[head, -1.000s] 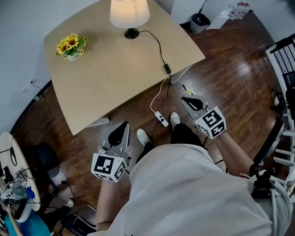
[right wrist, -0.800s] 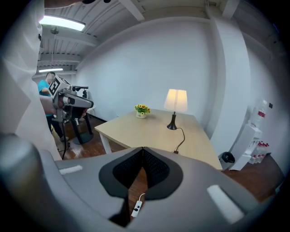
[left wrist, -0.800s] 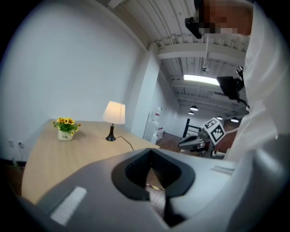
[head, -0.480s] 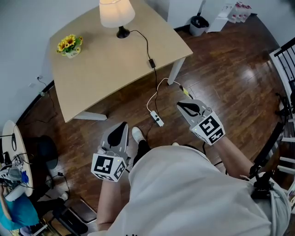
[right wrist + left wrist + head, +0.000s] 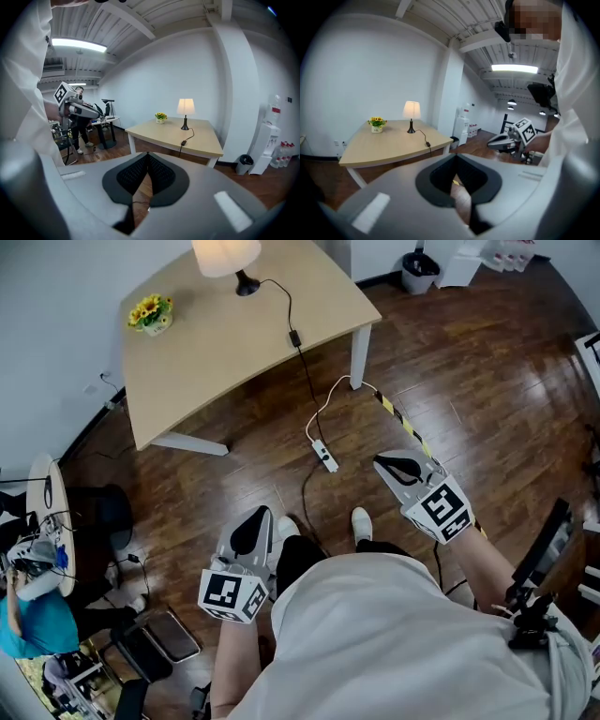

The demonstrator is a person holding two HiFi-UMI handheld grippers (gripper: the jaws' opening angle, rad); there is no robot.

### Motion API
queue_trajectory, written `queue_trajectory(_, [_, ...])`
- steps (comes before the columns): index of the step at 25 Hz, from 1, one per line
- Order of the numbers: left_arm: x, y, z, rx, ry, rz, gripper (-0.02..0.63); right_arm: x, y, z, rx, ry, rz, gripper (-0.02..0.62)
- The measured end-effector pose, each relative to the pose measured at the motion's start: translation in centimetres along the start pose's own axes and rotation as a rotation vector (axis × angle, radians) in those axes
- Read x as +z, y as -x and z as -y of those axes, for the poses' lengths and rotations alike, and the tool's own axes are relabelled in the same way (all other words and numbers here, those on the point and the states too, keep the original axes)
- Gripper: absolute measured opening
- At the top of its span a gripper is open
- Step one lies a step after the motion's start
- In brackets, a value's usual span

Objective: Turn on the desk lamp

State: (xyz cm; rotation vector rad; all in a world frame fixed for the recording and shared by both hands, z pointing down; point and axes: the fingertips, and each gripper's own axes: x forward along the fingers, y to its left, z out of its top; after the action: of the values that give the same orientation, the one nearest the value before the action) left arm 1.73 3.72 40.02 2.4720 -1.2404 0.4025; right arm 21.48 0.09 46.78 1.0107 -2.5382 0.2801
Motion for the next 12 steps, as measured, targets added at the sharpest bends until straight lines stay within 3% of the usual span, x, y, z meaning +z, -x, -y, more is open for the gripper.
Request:
queue_trajectory(7, [0.5, 2.6, 2.6, -0.056, -0.053, 0.048, 0.018, 0.0, 3.4, -3.0, -0.065, -0.012, 0.038, 0.005])
queue_trajectory(12, [0.3, 7.9, 3.3, -0.086, -0.074, 0.113, 0.018, 1.2, 5.2, -7.5, -0.094, -0.069, 0.082, 0.005])
